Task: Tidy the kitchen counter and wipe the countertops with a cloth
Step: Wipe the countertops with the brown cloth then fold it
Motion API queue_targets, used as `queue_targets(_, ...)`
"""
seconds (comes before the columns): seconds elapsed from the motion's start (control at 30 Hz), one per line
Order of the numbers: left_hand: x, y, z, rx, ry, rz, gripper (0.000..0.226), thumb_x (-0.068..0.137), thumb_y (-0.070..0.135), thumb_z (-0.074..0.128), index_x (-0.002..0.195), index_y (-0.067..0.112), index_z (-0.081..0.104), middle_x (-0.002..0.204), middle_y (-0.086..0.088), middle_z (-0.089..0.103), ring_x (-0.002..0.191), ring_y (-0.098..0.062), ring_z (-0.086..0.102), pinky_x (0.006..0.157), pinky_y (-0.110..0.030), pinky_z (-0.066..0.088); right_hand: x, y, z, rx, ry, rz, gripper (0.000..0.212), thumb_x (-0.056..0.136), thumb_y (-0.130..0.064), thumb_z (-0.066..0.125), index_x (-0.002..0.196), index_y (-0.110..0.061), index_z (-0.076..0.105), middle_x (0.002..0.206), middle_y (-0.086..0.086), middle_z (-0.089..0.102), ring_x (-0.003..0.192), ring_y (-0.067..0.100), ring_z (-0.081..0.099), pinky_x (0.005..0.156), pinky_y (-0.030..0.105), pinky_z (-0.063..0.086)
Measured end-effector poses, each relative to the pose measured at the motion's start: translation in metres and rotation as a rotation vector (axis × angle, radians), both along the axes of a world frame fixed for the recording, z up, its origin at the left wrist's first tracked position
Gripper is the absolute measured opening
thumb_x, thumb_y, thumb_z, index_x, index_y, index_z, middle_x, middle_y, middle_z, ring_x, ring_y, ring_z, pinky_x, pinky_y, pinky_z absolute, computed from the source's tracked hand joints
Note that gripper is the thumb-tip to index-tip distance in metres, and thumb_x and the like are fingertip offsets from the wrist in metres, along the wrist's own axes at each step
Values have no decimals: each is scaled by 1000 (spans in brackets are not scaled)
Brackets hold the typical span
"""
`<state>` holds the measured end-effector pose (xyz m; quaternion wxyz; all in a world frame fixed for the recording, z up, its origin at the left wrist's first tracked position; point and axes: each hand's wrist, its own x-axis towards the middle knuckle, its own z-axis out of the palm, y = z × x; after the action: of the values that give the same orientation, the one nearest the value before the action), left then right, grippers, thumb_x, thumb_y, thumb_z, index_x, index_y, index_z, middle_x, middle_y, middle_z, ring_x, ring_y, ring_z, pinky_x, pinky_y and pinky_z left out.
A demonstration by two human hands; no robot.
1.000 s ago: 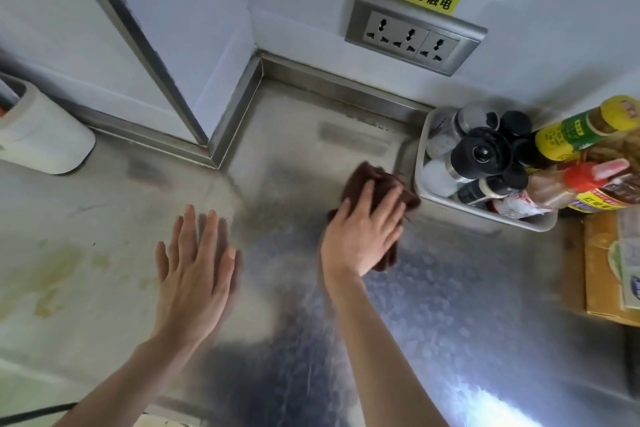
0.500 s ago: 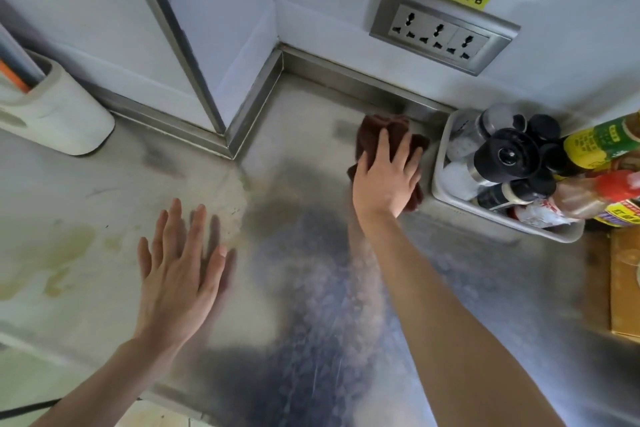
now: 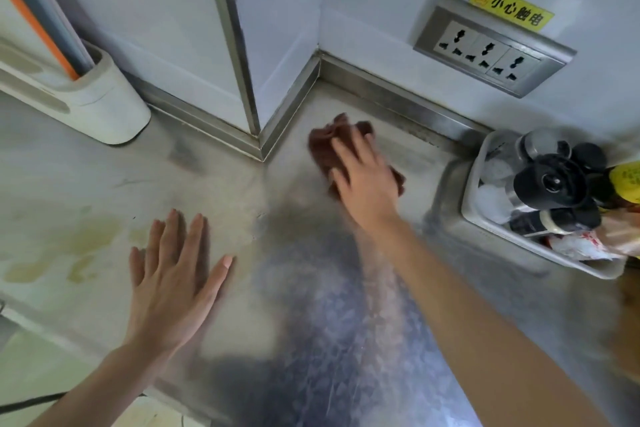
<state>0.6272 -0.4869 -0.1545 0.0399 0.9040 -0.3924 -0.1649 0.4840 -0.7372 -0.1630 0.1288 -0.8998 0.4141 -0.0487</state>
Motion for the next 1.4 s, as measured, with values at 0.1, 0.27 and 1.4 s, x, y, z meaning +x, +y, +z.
queue_targets(0.1, 3, -1, -3, 59, 0, -23, 78, 80, 70, 13, 145, 28, 9, 157, -6, 4, 144, -27, 2, 112, -48, 13, 7, -32, 0, 0, -14, -240, 46, 97, -31, 38, 142, -23, 34, 156, 6, 17, 142, 33, 15, 113, 49, 25)
queue_targets(0.27, 5, 0, 3, 28, 11, -35, 70, 83, 63, 10, 145, 30, 10, 157, -3, 4, 144, -25, 3, 114, -46, 12, 60, -33, -1, 12, -50, -308, 46, 98, -31, 36, 143, -22, 32, 157, 4, 13, 143, 31, 11, 117, 42, 12)
queue_targets(1.4, 13, 5, 12, -20, 173, -59, 61, 92, 55, 18, 146, 32, 3, 156, 0, -11, 143, -20, -11, 116, -45, 0, -75, 92, -3, -40, 25, -26, 50, 83, -34, 41, 129, -20, 54, 144, 13, 42, 129, 39, 42, 99, 54, 41)
